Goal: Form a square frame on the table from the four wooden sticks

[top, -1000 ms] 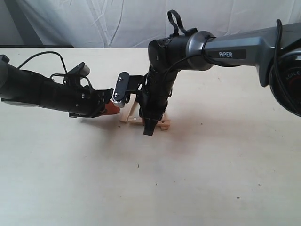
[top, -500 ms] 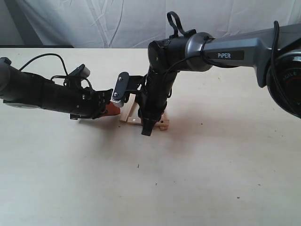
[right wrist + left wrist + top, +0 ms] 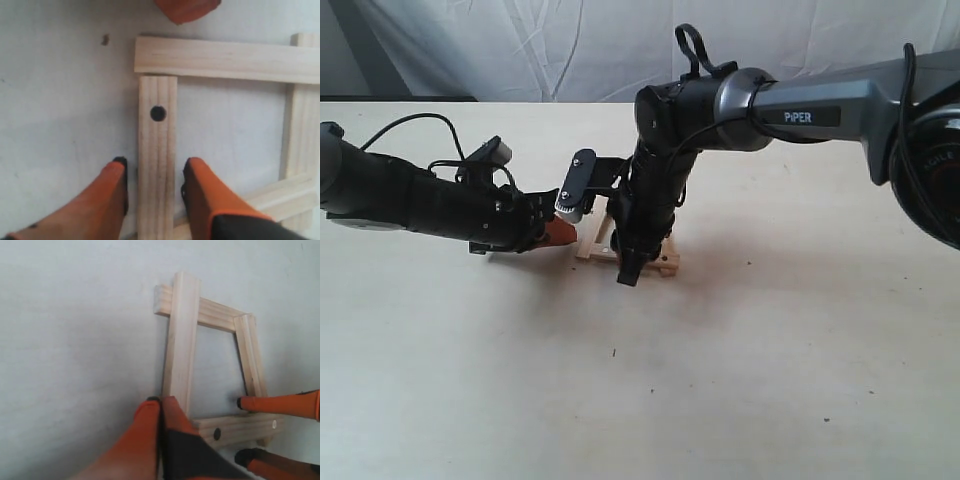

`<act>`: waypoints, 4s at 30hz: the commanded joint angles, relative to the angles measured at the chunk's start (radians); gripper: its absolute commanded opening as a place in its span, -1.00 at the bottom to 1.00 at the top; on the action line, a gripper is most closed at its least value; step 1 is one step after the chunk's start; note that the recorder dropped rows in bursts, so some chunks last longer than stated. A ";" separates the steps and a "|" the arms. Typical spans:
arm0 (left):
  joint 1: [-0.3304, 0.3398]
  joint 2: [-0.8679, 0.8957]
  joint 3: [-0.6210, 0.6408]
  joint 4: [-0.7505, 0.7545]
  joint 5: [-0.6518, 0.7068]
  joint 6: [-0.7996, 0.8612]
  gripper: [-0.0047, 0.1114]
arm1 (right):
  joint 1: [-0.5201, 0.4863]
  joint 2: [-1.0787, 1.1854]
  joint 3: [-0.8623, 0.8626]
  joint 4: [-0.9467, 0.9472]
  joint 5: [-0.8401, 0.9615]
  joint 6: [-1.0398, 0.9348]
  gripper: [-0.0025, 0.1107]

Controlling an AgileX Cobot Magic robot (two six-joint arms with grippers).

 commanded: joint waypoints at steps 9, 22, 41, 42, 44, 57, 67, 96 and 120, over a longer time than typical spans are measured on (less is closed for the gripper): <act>-0.002 -0.004 -0.004 0.016 0.029 -0.001 -0.92 | -0.033 -0.100 -0.001 -0.004 0.045 0.435 -0.59; -0.002 -0.004 -0.004 0.018 0.029 -0.001 -0.92 | -0.079 -0.049 -0.001 0.027 0.126 0.660 -0.95; -0.002 -0.004 -0.004 0.015 0.029 -0.004 -0.92 | -0.079 -0.004 -0.001 0.073 0.096 0.693 -0.95; -0.002 -0.004 -0.004 0.017 0.029 -0.004 -0.92 | -0.079 -0.004 -0.001 0.073 0.096 0.693 -0.95; -0.002 -0.004 -0.004 0.017 0.025 -0.004 -0.92 | -0.079 -0.004 -0.001 0.071 0.098 0.693 -0.95; -0.002 -0.004 -0.004 0.020 -0.010 -0.004 -0.92 | -0.079 -0.004 -0.001 0.067 0.114 0.693 -0.95; 0.000 -0.169 -0.004 0.160 -0.146 -0.016 -0.92 | -0.079 -0.004 -0.001 0.063 0.128 0.707 -0.95; -0.067 -0.354 -0.015 0.616 -0.222 -0.289 -0.92 | -0.252 -0.085 -0.160 0.120 0.240 0.842 -0.95; -0.260 -0.101 -0.134 0.597 -0.469 -0.353 -0.20 | -0.274 -0.090 -0.160 0.114 0.298 0.864 -0.95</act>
